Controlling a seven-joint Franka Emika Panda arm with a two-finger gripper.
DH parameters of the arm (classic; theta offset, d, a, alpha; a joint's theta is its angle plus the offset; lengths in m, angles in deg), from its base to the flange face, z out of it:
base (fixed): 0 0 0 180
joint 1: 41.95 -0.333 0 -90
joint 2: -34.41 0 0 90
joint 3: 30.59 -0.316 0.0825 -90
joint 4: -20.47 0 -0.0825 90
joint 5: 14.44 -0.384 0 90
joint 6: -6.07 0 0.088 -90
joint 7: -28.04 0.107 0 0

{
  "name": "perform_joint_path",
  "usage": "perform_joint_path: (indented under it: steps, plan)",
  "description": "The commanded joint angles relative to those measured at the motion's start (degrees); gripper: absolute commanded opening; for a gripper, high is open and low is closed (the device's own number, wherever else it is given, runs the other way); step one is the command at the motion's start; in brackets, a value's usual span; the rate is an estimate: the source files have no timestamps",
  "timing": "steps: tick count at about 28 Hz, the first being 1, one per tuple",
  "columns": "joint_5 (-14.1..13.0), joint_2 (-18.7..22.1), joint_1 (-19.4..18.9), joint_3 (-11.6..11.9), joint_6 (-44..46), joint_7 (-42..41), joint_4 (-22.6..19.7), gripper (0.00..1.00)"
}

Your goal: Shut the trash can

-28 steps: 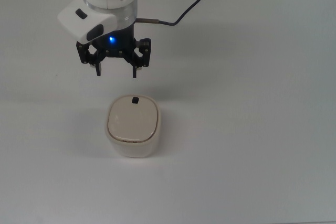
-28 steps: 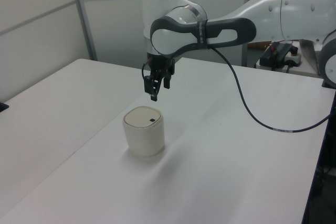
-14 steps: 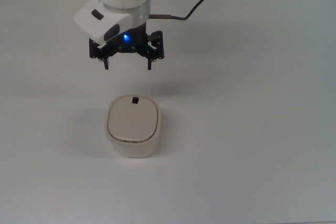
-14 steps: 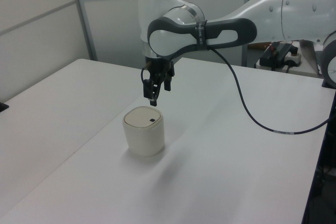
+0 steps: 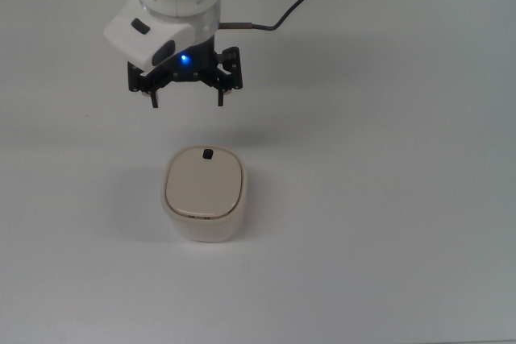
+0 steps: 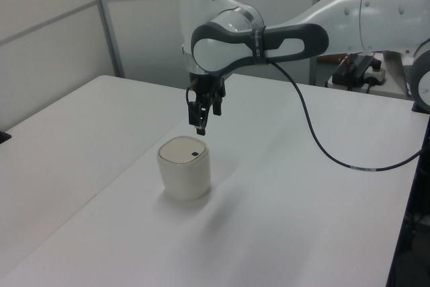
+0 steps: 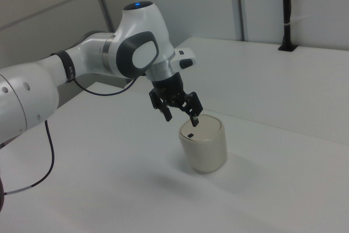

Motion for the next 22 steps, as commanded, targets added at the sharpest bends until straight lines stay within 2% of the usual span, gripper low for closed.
perform_joint_path:
  steps: [1, 3, 22]
  plan:
    - [0.6, 1.8, 0.3, 0.1, 1.1, -1.7, -0.6, 1.00]
    - [0.6, 3.2, 0.2, -0.3, 1.6, -1.5, -1.0, 1.00]
    - [0.6, 2.5, -0.2, -0.6, 2.1, -2.0, -1.2, 1.00]
